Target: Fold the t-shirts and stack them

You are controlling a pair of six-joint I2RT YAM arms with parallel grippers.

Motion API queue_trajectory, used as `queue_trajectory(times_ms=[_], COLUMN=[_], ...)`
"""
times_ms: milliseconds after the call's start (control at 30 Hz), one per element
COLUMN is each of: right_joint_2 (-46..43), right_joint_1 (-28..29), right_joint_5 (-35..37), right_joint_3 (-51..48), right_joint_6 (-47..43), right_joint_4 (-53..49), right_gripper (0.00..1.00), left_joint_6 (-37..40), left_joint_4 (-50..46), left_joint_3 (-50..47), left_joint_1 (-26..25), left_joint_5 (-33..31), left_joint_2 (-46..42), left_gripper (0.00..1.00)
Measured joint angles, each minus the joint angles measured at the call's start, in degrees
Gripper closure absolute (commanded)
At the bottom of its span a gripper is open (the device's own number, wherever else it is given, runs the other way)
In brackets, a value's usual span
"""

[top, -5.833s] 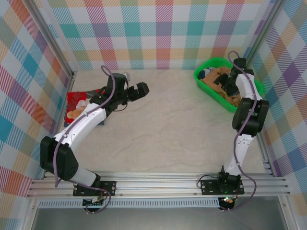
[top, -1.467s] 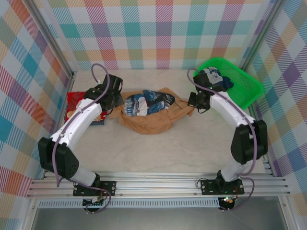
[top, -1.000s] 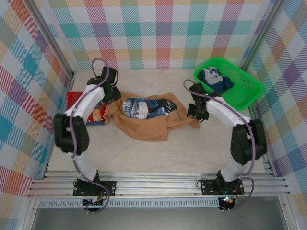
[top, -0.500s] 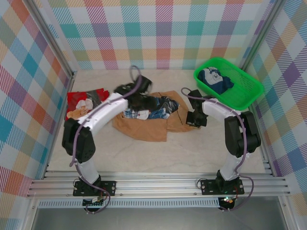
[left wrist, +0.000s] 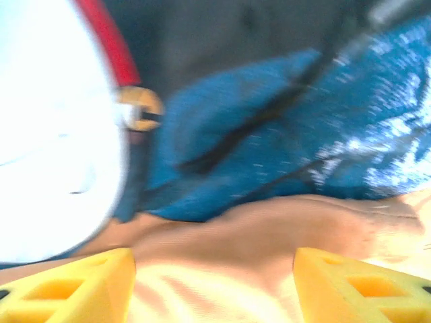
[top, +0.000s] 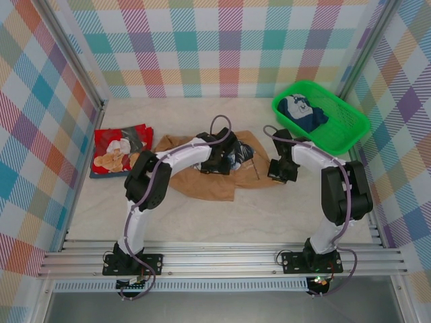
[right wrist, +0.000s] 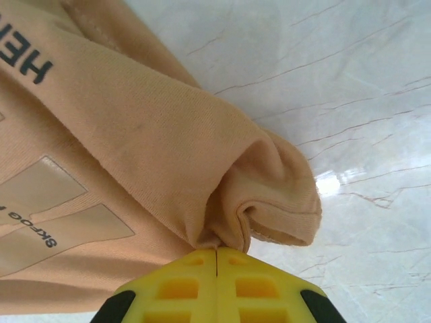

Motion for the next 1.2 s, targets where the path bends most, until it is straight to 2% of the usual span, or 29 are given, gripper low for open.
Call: queue_trajectory(times_ms=[167,267,333,433,533,667,767,867,967,1100,1200], right_joint_2=[0.09,0.55,0.81,1.2,1.6,1.6,1.6,1.6,1.6,1.6,1.6], right_joint_1=[-2.19,-2.36,-2.36,-2.36,-2.36,-2.36,-2.36,-2.36,-2.36,-2.36,-2.36], right_joint_5=[-0.68,-1.2,-1.73,-2.36,-2.71,-3.17,-3.56,-3.58,-3.56,-3.08,-1.97], right_joint_3=[0.31,1.03,1.38,1.6,1.6,1.6,1.6,1.6,1.44,0.94,1.03], right_joint_6=[-0.81,-1.31,-1.53,-1.79,-2.12,-2.6,-2.95,-2.99,-2.99,-3.02,-3.41], right_joint_4=[-0.09,-0.04,-0.02,-0.02,-0.04,-0.04,-0.04,-0.04,0.09,0.15,0.11], right_gripper=[1.0,1.0,1.0,1.0,1.0,1.0,1.0,1.0,1.0,1.0,1.0], left_joint_6=[-7.04,-14.23,-18.88,-24.98,-30.75,-34.82,-36.61,-37.62,-37.33,-35.74,-33.75], left_joint_4=[-0.44,1.6,3.5,7.15,11.43,15.72,18.84,21.29,22.77,20.22,14.38], left_joint_3=[-14.69,-26.08,-32.72,-38.8,-41.94,-44.92,-46.36,-45.9,-44.65,-41.29,-37.9], left_joint_1=[1.29,2.93,4.76,6.73,6.56,6.67,7.56,8.15,8.2,8.2,8.2], left_joint_5=[-0.87,1.62,3.58,6.08,8.2,8.87,9.03,8.9,8.79,7.13,4.92], left_joint_2=[-17.49,-29.44,-33.92,-33.97,-32.33,-32.26,-32.11,-31.01,-28.5,-26.8,-27.87], left_gripper=[0.37,0.38,0.4,0.42,0.46,0.49,0.56,0.71,1.0,1.0,1.0])
